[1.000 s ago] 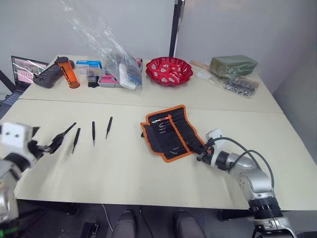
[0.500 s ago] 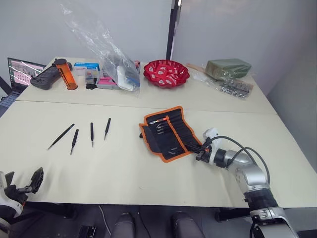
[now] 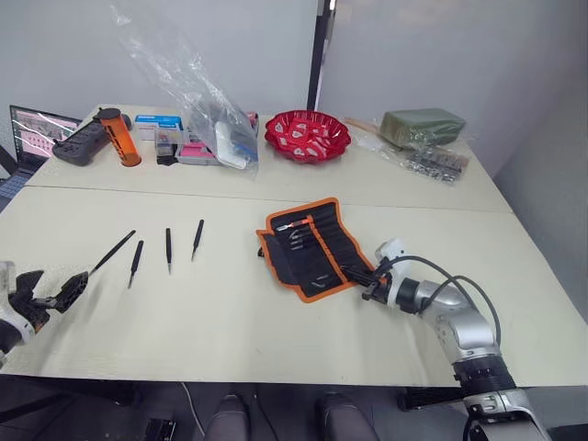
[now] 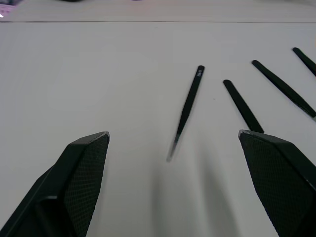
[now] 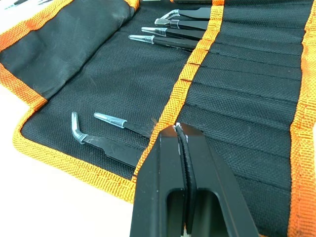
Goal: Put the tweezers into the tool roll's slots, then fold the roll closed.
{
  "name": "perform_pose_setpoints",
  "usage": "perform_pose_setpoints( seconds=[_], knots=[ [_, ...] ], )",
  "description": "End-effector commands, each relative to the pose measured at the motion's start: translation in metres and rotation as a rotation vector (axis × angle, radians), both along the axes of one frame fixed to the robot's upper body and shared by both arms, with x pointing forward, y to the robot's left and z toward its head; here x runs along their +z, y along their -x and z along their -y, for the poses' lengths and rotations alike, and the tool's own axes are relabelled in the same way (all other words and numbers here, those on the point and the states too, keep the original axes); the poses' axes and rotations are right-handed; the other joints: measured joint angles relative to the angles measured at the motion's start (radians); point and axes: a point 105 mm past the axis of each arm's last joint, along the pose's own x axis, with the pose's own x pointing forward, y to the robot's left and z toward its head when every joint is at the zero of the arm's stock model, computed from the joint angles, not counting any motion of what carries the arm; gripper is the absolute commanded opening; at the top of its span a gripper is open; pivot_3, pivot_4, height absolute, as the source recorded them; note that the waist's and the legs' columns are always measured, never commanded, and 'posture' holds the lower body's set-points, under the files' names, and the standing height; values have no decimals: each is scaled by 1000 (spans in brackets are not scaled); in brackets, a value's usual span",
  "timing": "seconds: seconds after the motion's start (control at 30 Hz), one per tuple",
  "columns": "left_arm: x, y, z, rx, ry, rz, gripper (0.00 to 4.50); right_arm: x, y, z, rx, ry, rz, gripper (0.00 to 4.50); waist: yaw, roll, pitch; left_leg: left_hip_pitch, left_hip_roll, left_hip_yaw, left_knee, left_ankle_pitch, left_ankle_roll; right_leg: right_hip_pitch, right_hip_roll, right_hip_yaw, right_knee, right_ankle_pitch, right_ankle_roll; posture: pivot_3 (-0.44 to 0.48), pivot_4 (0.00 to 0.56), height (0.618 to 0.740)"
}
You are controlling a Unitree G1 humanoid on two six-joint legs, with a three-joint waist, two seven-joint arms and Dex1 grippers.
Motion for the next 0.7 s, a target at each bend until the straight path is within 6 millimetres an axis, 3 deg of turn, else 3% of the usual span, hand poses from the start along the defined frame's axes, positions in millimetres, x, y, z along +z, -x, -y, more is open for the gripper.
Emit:
perform_pose_setpoints(
  seconds=[0.03, 0.33, 0.5, 0.6, 0.7],
  knots=[
    [-3, -14, -7, -65, -57, -45, 4460, -18, 6, 7, -40, 19, -75, 0, 1, 0, 0, -1, 0, 0, -1, 0, 0, 0, 0, 0, 1, 0, 0, 0, 150, 729],
    [-19, -58, 1, -187, -134, -129, 4460, -14, 8, 7, -64, 3, -59, 0, 15, 0, 0, -4, 0, -1, 1, 1, 2, 0, 1, -1, 2, 3, 6, 0, 150, 729],
    [-21, -66, 0, -211, -171, -156, 3000, -13, 10, 9, -74, 8, -57, 0, 23, 0, -1, -4, 0, -1, 1, 1, 2, 0, 1, -1, 2, 3, 6, 0, 150, 729],
    [-19, -63, 0, -239, -173, -152, 2062, -14, 11, 11, -81, 21, -58, 0, 22, 2, -1, -4, 0, 0, 1, 2, 3, 0, 1, -1, 3, 3, 6, 0, 150, 729],
    [-10, -55, -13, -214, -179, -145, 1047, -13, 12, 11, -85, 19, -57, 0, 22, 2, -1, -5, 0, -1, 1, 4, 6, -1, 1, -1, 3, 3, 7, 0, 150, 729]
  ],
)
